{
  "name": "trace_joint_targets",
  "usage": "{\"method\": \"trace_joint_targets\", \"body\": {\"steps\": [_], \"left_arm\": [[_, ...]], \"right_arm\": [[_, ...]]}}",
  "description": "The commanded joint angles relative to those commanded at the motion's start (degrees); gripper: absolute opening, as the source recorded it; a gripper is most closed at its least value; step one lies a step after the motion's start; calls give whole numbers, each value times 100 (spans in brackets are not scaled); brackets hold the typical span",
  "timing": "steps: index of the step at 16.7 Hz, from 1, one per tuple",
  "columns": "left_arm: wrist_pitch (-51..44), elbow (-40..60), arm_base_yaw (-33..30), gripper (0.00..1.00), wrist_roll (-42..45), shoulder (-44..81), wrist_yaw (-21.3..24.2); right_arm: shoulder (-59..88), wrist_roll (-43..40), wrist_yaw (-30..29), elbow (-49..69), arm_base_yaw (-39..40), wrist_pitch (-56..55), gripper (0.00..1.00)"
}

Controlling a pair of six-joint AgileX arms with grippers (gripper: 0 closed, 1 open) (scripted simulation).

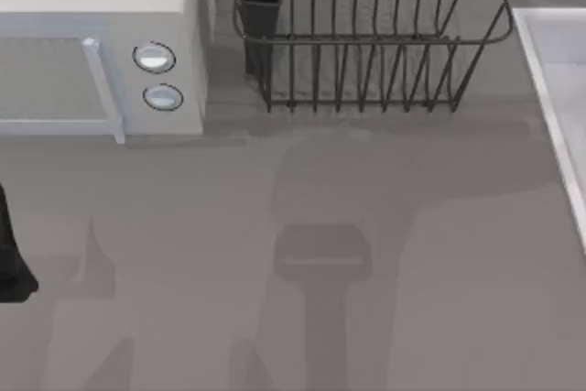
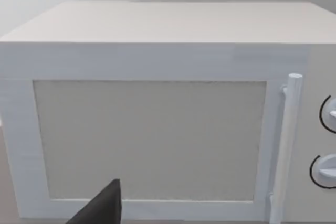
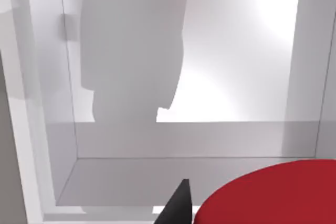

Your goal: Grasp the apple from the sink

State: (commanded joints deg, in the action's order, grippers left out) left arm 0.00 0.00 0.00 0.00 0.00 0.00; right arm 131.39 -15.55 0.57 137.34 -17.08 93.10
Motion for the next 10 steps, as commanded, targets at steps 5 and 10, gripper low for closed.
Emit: {"method": "trace_joint_targets", "body": {"steps": [5, 10], "left_arm": [[0, 0, 0, 100, 0, 0, 0], [0, 0, 0, 100, 0, 0, 0]], "right_arm": [[-251, 392, -2, -392, 396, -131, 0], [-1256, 2156, -23, -2037, 2196, -598, 0]]}}
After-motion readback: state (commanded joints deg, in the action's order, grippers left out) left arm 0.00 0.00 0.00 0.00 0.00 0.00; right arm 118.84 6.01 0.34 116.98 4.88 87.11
